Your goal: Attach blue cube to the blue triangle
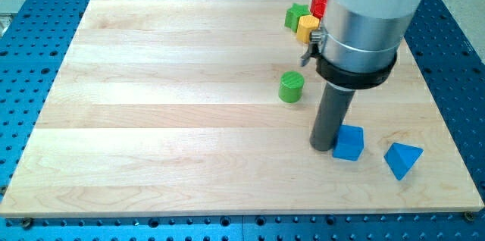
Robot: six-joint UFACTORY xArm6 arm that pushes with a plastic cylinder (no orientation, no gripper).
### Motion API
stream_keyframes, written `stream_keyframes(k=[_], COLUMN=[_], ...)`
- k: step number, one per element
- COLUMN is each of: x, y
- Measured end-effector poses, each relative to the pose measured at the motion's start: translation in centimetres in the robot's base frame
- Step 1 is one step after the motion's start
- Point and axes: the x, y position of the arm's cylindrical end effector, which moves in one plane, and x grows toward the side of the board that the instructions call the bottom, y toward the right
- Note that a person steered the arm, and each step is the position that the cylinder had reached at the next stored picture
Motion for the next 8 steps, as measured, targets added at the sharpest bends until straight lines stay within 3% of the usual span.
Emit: stream_keyframes(k=[4, 6, 7, 8], x=[0.9, -13.0, -14.6, -10.1], y=[2.5, 1.5, -7.6, -8.6])
